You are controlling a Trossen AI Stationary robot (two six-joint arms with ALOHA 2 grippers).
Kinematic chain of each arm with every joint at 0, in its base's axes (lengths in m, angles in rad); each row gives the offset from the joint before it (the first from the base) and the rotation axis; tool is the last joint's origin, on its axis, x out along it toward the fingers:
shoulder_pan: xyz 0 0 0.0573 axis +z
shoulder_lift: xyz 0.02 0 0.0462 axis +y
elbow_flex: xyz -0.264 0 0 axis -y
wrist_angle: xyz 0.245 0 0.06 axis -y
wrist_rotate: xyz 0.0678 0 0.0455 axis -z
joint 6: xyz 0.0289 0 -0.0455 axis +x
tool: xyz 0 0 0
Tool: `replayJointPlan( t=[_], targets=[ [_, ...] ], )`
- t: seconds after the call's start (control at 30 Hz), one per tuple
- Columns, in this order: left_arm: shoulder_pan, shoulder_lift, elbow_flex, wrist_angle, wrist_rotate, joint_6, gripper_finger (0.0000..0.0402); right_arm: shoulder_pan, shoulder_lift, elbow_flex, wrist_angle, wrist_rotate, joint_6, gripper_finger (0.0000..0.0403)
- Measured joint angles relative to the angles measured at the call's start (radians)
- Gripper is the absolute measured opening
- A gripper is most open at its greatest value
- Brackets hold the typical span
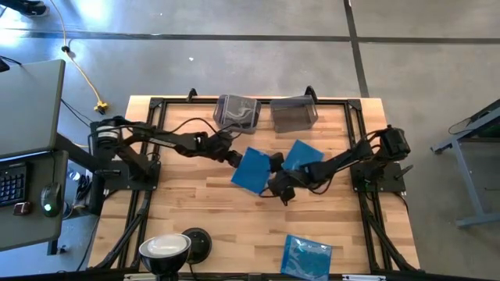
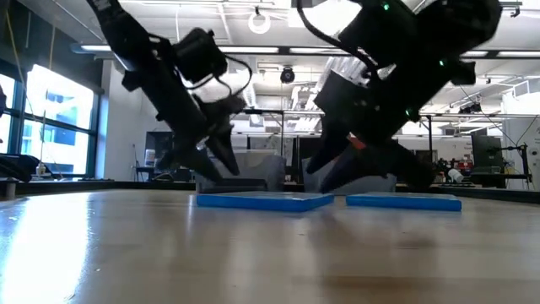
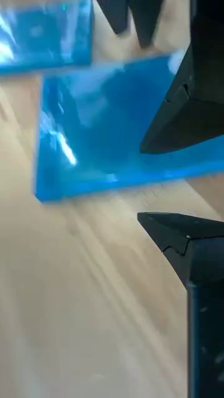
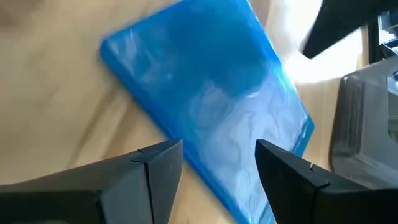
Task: Pick & place jewel cases by type
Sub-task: Put the bottom left blue cd case into the right black bin
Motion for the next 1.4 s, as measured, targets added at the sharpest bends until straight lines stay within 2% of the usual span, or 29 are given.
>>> replayJointPlan(
  t=[0.2, 0.33, 0.6, 0.77, 0.97, 1.07, 1.17, 1.4],
  targets=[
    [0.000, 0.085, 0.003, 0.029, 0.032, -0.013, 0.0161, 0.000, 0.000, -0.043, 0.039, 0.039, -0.121, 0.0197],
    [0.000, 0.107, 0.002, 0.096, 0.050, -0.011, 0.0161, -0.023, 0.000, -0.043, 0.034, -0.048, -0.145, 0.0197],
    [0.000, 0.113, 0.002, 0.137, 0.082, 0.006, 0.0161, -0.076, 0.000, -0.043, 0.035, -0.065, -0.267, 0.0197],
    [0.000, 0.113, 0.001, 0.140, 0.180, 0.010, 0.0161, -0.103, 0.000, -0.043, 0.041, -0.096, -0.331, 0.0197],
    [-0.001, 0.113, 0.000, 0.152, 0.108, -0.014, 0.0161, -0.109, 0.018, -0.043, 0.074, -0.148, -0.351, 0.0197],
    [0.000, 0.121, 0.000, 0.154, 0.120, -0.064, 0.0161, -0.109, 0.050, -0.041, 0.112, -0.165, -0.364, 0.0197],
    [0.004, 0.140, 0.002, 0.156, 0.169, -0.075, 0.0161, -0.105, 0.073, -0.041, 0.122, -0.130, -0.404, 0.0197],
    [0.004, 0.190, 0.003, 0.183, 0.191, -0.105, 0.0161, -0.093, 0.078, -0.043, 0.148, -0.097, -0.411, 0.0197]
  ],
)
